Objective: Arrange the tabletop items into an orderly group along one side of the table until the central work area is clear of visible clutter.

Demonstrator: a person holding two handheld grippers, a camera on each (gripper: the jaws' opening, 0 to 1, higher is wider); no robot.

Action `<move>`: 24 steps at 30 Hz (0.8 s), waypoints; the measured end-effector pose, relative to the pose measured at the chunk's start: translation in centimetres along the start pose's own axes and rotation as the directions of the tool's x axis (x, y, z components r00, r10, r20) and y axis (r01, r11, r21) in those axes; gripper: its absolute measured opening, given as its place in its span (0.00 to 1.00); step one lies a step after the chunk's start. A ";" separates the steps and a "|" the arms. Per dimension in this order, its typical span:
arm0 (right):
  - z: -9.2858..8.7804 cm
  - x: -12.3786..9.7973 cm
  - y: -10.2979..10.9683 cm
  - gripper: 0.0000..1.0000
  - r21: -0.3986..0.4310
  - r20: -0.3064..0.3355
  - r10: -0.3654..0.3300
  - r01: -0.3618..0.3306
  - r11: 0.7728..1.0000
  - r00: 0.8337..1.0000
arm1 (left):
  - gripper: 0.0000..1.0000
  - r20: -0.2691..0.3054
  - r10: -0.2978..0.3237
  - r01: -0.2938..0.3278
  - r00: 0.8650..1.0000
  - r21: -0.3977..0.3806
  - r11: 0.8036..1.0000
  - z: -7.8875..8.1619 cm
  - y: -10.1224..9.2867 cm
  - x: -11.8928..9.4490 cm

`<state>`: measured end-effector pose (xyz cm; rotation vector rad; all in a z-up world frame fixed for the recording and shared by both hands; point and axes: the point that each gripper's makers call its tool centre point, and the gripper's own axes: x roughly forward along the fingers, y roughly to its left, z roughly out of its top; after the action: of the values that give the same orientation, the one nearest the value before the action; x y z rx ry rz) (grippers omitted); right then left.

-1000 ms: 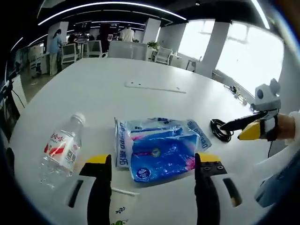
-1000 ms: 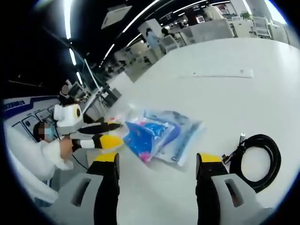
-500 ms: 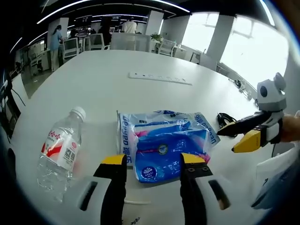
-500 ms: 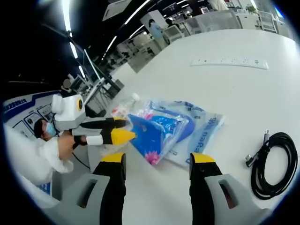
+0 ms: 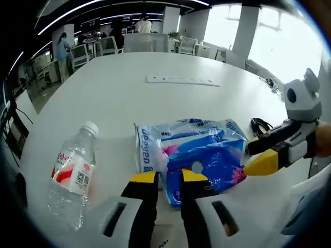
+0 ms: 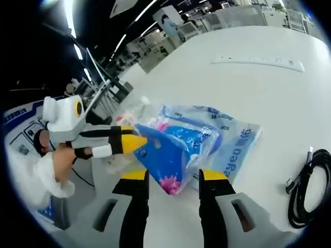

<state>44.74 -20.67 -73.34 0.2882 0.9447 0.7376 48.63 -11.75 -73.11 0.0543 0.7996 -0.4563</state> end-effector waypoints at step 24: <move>2.3 -5.4 -1.8 0.00 0.052 0.118 -0.074 0.068 0.996 0.990 | 0.00 0.063 -0.023 0.023 0.998 0.008 1.000 4.3 -4.0 -2.2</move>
<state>45.41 -25.46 -69.62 0.3358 0.8553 0.6262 48.58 -15.43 -68.01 0.0369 0.7369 -0.4802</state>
